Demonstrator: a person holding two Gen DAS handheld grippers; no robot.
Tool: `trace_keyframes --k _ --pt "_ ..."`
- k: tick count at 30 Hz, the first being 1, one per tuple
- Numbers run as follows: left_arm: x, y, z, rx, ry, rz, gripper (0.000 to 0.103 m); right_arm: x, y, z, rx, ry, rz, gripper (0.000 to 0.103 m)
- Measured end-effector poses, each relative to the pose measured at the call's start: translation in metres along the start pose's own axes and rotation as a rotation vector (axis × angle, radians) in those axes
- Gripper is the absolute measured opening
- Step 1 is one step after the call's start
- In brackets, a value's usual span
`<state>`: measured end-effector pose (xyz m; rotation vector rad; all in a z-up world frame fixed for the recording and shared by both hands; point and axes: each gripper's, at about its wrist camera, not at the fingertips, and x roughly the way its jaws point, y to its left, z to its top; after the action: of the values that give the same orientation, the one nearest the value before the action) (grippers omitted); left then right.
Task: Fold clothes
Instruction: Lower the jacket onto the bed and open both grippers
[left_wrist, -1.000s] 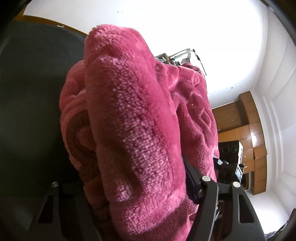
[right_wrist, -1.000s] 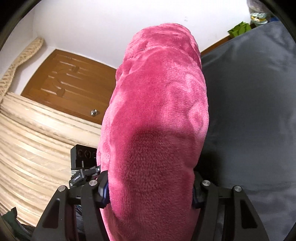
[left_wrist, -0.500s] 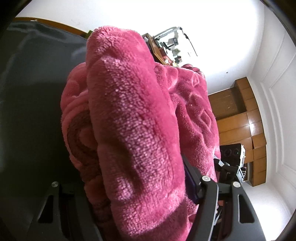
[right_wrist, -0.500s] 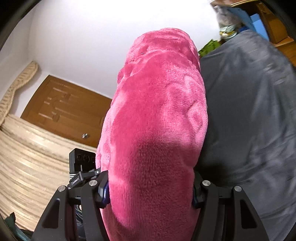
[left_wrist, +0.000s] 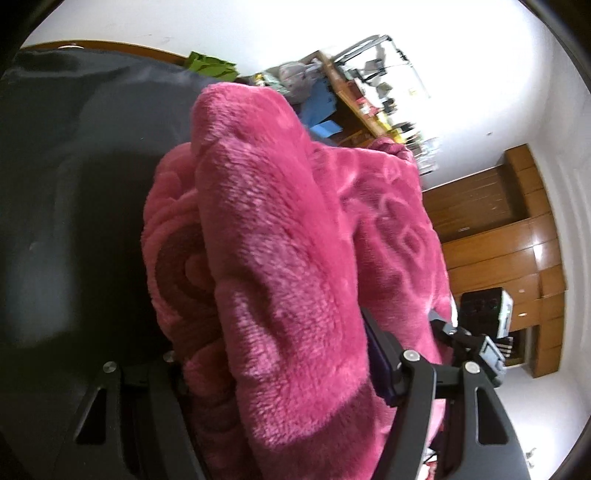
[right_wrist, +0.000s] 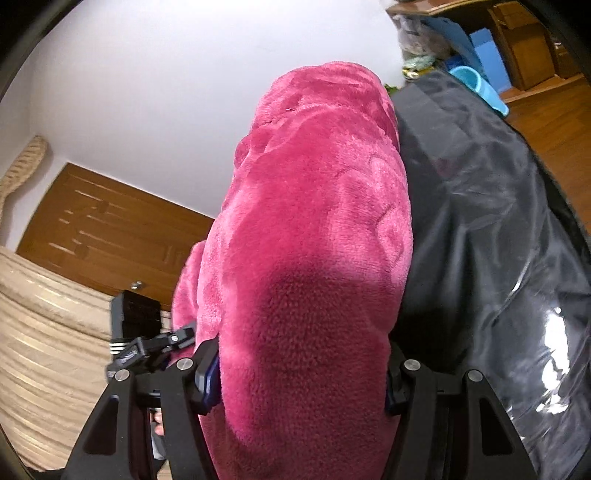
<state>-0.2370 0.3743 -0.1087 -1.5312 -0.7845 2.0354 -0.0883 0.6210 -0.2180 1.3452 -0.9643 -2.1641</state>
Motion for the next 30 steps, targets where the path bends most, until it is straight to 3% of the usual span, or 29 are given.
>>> trace_keyframes --k 3,5,8,9,11,14,16,20,24,30 --pt "0.009 0.010 -0.002 0.008 0.007 0.042 0.079 0.001 -0.014 -0.003 -0.002 0.007 -0.011 0.068" --pt "0.007 0.027 -0.026 0.031 0.011 0.070 0.083 -0.001 -0.018 -0.005 -0.023 0.006 -0.042 0.077" --pt "0.004 0.011 -0.031 0.044 0.015 0.082 0.084 -0.007 -0.016 -0.010 -0.068 -0.008 -0.122 0.082" --pt "0.002 0.010 -0.028 0.047 0.016 0.084 0.084 -0.010 -0.012 -0.012 -0.091 -0.015 -0.155 0.082" --pt "0.013 0.005 -0.014 0.050 0.006 0.090 0.084 0.004 -0.004 0.025 -0.181 -0.053 -0.274 0.083" --pt "-0.006 -0.003 -0.012 0.045 -0.038 0.083 0.084 -0.025 -0.002 0.002 -0.342 -0.153 -0.465 0.083" --pt "-0.019 -0.013 -0.013 0.056 -0.075 0.081 0.084 -0.003 0.017 -0.008 -0.408 -0.222 -0.532 0.083" --pt "-0.033 -0.034 -0.022 0.123 -0.148 0.106 0.084 0.013 0.058 -0.043 -0.561 -0.278 -0.550 0.083" --pt "-0.045 -0.056 -0.032 0.197 -0.220 0.136 0.085 0.098 0.115 -0.052 -0.682 -0.223 -0.569 0.083" --pt "-0.063 -0.073 -0.033 0.239 -0.285 0.147 0.085 0.135 0.103 -0.089 -0.672 -0.154 -0.568 0.084"
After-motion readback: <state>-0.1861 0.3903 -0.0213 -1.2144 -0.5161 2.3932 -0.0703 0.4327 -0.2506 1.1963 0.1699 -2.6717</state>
